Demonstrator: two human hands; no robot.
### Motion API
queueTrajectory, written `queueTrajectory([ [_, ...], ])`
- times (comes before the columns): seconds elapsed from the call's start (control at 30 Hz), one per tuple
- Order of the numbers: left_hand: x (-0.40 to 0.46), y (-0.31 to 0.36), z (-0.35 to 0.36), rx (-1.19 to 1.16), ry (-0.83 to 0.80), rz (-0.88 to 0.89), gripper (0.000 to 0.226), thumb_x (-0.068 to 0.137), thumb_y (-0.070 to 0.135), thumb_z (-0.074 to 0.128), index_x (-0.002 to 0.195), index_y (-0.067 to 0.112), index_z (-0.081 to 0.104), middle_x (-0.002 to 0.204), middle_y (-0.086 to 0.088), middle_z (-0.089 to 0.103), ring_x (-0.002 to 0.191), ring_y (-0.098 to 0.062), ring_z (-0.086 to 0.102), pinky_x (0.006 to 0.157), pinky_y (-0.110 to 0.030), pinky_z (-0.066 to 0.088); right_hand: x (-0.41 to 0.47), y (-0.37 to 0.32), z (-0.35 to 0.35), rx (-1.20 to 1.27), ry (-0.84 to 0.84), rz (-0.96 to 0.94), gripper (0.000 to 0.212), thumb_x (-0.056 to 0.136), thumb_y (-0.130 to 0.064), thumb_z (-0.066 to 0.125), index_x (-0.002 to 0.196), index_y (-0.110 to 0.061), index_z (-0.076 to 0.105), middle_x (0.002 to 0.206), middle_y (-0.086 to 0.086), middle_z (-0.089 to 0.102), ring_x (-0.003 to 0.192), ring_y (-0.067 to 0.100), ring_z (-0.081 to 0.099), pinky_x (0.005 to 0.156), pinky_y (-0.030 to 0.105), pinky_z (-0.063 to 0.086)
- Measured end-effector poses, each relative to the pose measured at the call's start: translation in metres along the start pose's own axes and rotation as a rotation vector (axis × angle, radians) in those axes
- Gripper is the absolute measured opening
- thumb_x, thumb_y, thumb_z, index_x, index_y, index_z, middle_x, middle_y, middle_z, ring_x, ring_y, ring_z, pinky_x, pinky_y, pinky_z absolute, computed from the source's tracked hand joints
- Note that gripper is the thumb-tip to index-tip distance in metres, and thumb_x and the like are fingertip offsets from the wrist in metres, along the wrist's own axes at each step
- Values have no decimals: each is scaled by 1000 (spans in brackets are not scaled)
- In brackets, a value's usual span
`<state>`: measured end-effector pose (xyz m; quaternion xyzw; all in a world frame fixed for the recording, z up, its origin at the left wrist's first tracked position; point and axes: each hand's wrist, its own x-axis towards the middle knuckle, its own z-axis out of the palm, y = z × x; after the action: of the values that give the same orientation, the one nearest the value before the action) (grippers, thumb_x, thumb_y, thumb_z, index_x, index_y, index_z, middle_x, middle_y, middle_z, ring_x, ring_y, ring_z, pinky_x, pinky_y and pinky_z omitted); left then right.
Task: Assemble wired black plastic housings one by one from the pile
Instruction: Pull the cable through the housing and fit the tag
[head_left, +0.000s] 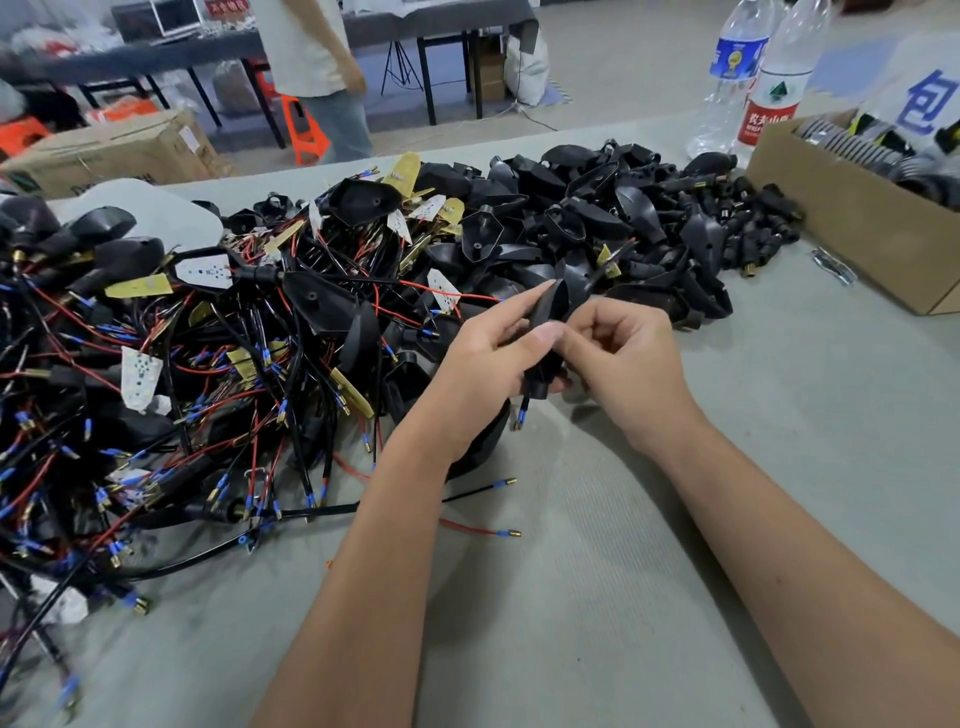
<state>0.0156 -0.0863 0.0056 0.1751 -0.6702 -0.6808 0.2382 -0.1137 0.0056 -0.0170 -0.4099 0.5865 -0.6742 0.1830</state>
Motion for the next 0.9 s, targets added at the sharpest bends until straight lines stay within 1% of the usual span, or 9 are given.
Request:
queueTrajectory([
  [0.1, 1, 2, 0, 55, 79, 2, 25, 106, 9, 51, 112, 27, 67, 90, 13, 75, 91, -3, 72, 76, -20, 58, -2, -1, 3, -83, 1, -46, 36, 88, -23, 82, 66, -8, 58, 56, 7, 50, 51, 21, 43, 51, 27, 37],
  [0.2, 4, 4, -2, -7, 216, -2, 20, 106, 9, 51, 117, 7, 67, 99, -1, 76, 95, -14, 72, 88, -35, 60, -2, -2, 2, -88, 55, -26, 45, 92, -36, 76, 72, -3, 53, 59, 3, 47, 53, 16, 42, 53, 28, 38],
  [0.27, 6, 4, -3, -84, 297, -12, 22, 106, 7, 49, 120, 3, 65, 102, -7, 75, 96, -21, 71, 93, -45, 57, -3, -2, 3, -94, 7, 8, 48, 93, -43, 71, 74, -3, 54, 58, 8, 51, 51, 19, 44, 51, 33, 38],
  [0.4, 9, 2, -9, -192, 388, -66, 25, 107, 11, 50, 128, 3, 61, 109, -10, 73, 103, -24, 70, 99, -43, 55, -6, 1, 7, -224, -128, -17, 24, 87, -21, 82, 78, -9, 63, 58, 2, 64, 49, 11, 51, 53, 30, 44],
  [0.53, 8, 4, -11, -370, 384, -90, 20, 108, 12, 49, 120, 2, 61, 105, -11, 77, 101, -24, 75, 91, -38, 60, -5, 2, 6, -224, -82, 22, 33, 80, -15, 88, 91, -15, 57, 78, 4, 69, 56, 9, 54, 56, 28, 49],
  [0.6, 8, 6, -7, -428, 378, -92, 30, 110, 15, 44, 129, -6, 55, 119, -23, 72, 110, -33, 72, 97, -47, 59, -4, 1, 6, -116, -123, 95, 33, 80, -8, 87, 96, -12, 58, 74, 8, 71, 49, 15, 57, 51, 29, 49],
  [0.67, 9, 9, -4, -506, 357, -83, 42, 112, 20, 35, 140, -11, 43, 126, -30, 66, 112, -38, 71, 99, -53, 57, -4, -1, 6, 35, -221, 180, 34, 80, -2, 85, 101, -6, 58, 71, 16, 73, 41, 20, 53, 44, 29, 45],
  [0.73, 11, 13, -2, -601, 343, -75, 46, 113, 24, 29, 142, -11, 38, 119, -28, 66, 97, -34, 72, 93, -49, 59, -4, -2, 3, 126, -378, 245, 28, 80, -2, 85, 95, -3, 61, 72, 20, 73, 37, 18, 47, 40, 25, 39],
  [0.9, 14, 19, -14, -854, 322, -133, 39, 112, 24, 33, 119, -8, 54, 95, -23, 68, 75, -26, 66, 82, -43, 61, -6, -5, -9, 174, -926, 400, 23, 82, -2, 80, 76, -10, 59, 70, 16, 72, 35, 11, 43, 37, 15, 24],
])
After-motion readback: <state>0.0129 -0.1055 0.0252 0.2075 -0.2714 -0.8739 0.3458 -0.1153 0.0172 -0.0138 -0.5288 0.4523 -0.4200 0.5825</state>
